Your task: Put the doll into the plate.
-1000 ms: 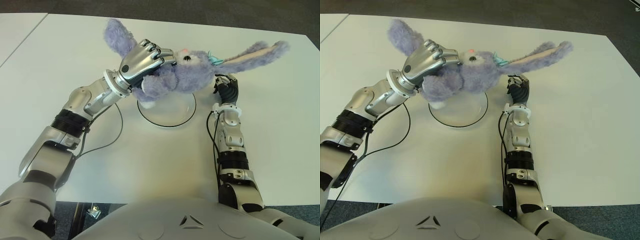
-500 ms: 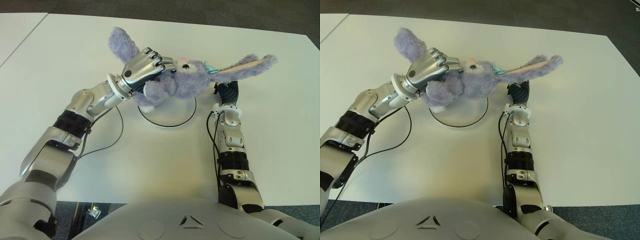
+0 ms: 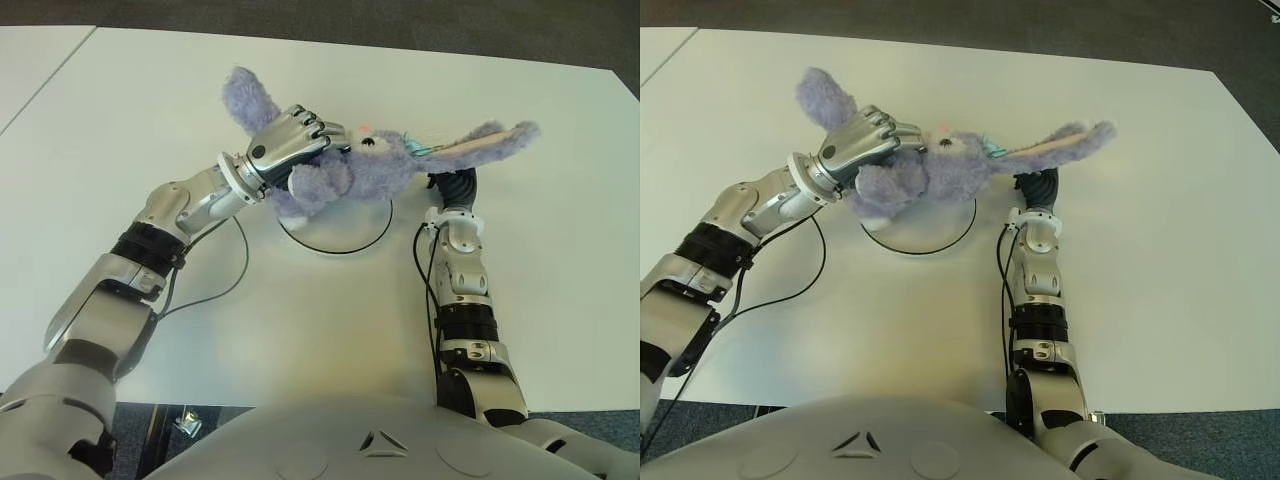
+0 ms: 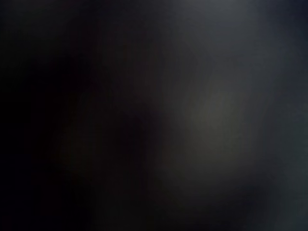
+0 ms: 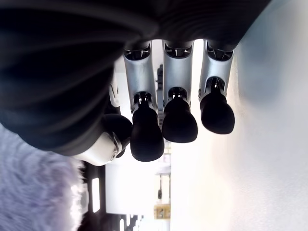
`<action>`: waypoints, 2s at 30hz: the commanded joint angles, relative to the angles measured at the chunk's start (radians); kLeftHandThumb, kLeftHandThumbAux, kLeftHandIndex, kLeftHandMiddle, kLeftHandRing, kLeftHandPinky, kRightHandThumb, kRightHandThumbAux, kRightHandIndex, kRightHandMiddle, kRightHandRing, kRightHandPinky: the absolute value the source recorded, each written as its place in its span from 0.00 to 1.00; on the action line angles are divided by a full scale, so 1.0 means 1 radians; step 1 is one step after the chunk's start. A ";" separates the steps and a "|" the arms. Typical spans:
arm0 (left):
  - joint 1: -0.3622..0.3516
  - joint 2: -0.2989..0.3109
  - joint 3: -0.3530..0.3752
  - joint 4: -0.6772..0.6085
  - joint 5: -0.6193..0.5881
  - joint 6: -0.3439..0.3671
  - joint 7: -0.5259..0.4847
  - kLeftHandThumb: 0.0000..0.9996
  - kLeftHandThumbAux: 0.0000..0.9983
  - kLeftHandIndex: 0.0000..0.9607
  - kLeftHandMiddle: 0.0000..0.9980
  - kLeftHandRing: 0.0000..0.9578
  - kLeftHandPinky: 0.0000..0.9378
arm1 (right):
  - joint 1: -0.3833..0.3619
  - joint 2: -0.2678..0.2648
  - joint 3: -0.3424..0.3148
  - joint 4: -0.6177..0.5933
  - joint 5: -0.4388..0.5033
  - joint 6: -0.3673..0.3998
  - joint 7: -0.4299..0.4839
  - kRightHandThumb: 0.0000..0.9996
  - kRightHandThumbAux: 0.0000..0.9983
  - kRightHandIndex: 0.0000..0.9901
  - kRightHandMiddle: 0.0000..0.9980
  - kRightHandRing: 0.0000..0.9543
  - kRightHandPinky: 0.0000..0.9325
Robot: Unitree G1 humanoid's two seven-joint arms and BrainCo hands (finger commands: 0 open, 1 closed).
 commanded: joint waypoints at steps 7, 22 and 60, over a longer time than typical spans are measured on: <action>0.016 -0.011 -0.001 0.020 -0.155 0.015 -0.235 0.72 0.70 0.46 0.89 0.93 0.95 | 0.029 0.001 0.001 0.020 0.002 0.021 0.007 0.71 0.72 0.44 0.77 0.81 0.79; 0.021 -0.020 0.007 0.024 -0.217 0.018 -0.339 0.71 0.70 0.46 0.89 0.93 0.94 | 0.031 0.001 -0.001 0.018 0.006 0.021 0.015 0.71 0.72 0.44 0.77 0.82 0.79; -0.058 -0.029 -0.027 0.159 -0.446 0.017 -0.779 0.69 0.71 0.44 0.63 0.64 0.61 | 0.024 0.008 -0.007 0.042 0.008 0.004 0.013 0.71 0.72 0.44 0.77 0.81 0.79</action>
